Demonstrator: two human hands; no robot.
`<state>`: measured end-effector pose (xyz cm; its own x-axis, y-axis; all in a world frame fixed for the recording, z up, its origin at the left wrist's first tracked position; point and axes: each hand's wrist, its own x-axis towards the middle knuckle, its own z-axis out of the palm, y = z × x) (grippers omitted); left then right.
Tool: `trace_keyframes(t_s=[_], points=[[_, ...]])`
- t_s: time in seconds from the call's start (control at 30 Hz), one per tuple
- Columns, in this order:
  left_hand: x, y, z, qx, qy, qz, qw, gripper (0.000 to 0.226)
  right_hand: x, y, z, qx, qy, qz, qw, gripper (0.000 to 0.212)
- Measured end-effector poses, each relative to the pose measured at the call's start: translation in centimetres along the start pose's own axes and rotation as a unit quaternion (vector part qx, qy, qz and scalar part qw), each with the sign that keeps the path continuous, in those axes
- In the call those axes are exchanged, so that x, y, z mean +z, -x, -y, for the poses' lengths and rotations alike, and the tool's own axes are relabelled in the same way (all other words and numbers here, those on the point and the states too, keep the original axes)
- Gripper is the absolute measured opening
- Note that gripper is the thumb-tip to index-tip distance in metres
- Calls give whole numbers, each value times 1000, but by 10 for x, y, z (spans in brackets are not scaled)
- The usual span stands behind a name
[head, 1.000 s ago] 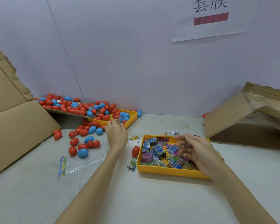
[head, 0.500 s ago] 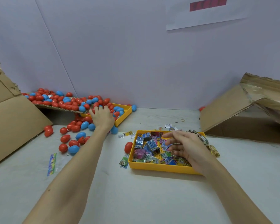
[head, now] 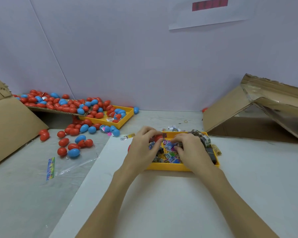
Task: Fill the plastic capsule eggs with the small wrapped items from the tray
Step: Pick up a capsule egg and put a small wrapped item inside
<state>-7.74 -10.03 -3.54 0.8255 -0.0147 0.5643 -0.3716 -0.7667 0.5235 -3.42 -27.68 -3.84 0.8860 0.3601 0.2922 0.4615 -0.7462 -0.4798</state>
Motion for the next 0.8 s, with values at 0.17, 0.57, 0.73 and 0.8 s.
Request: trace_keyframes(t_s=[0.17,0.57,0.73,0.8], points=[[-5,5,3,25,0,21,999,22,1,-2,3,-1,40,19,999,16],[-3,3,-5,-34,66,-45,996,43,6,-6,2,2,23,15,1000,20],[-3,4,-8,-56,72,-23,996,40,7,-3,0,-9,13,-14,1000,20],[-2,4,-8,-62,64,-13,996,27,5,0,-1,-16,-15,-48,999,23]])
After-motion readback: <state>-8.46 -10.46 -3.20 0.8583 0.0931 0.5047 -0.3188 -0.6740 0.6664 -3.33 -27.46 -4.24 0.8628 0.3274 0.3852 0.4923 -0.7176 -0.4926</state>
